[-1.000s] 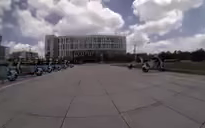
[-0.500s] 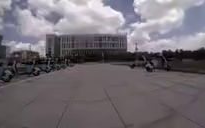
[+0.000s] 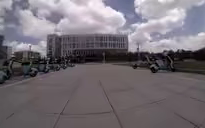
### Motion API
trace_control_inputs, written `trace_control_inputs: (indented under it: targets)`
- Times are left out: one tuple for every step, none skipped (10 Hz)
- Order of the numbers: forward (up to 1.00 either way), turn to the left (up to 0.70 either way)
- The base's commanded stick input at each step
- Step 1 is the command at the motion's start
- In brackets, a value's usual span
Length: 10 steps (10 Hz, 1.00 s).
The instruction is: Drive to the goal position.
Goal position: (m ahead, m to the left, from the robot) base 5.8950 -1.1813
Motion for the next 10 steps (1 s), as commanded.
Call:
trace_control_inputs:
  targets:
    - [0.70, 0.00]
    - [0.70, 0.00]
    - [0.70, 0.00]
    - [0.70, 0.00]
    - [0.70, 0.00]
    - [0.70, 0.00]
    - [0.70, 0.00]
    - [0.70, 0.00]
    - [0.70, 0.00]
    - [0.70, 0.00]
